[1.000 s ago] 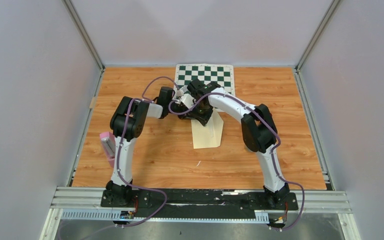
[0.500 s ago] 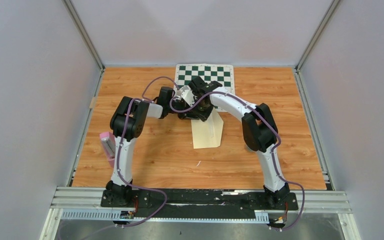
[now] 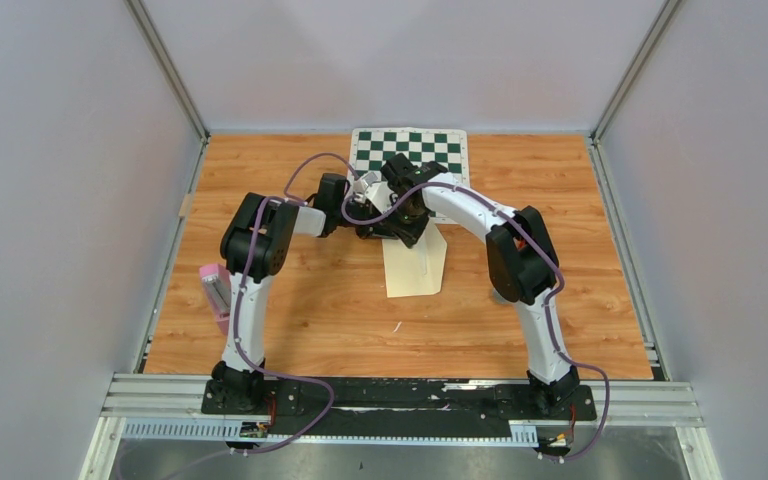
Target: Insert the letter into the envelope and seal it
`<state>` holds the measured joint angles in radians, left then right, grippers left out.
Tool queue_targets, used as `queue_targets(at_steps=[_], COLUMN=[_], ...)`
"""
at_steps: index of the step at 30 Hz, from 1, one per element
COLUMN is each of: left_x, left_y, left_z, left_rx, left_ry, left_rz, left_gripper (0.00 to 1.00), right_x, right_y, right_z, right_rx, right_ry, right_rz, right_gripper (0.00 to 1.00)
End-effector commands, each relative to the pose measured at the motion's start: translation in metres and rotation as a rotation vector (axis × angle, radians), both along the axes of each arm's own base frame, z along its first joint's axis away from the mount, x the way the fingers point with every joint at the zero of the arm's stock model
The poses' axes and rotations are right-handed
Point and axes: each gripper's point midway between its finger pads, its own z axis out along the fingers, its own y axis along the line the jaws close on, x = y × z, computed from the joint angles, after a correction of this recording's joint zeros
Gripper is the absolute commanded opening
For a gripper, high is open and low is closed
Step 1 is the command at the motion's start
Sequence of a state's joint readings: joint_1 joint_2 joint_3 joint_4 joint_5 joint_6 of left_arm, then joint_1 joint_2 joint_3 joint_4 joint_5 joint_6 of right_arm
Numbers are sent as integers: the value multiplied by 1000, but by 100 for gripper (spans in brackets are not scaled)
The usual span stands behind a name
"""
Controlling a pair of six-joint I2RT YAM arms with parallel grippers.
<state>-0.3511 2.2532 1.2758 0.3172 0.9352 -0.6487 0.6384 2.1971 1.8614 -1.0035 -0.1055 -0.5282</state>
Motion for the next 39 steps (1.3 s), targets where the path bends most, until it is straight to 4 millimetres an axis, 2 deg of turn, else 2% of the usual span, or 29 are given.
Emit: queue_targets(at_steps=[1, 5, 13, 26, 32, 39], left_x=[8, 11, 10, 9, 9, 9], left_y=[2, 0, 0, 0, 0, 0], left_z=[-18, -19, -18, -16, -18, -18], left_rx=[38, 34, 30, 30, 30, 31], left_ry=[-5, -4, -3, -9, -5, -4], left_rz=[26, 24, 23, 19, 17, 17], left_gripper=[0, 0, 0, 0, 0, 0], right_x=[-55, -64, -65, 9, 26, 34], right_y=[-19, -21, -18, -3, -5, -1], right_z=[-17, -14, -12, -5, -10, -11], right_rx=[-86, -86, -73, -29, -31, -9], right_ry=[217, 252, 267, 2, -52, -72], right_rz=[30, 22, 19, -85, -100, -102], right_gripper=[0, 0, 0, 0, 0, 0])
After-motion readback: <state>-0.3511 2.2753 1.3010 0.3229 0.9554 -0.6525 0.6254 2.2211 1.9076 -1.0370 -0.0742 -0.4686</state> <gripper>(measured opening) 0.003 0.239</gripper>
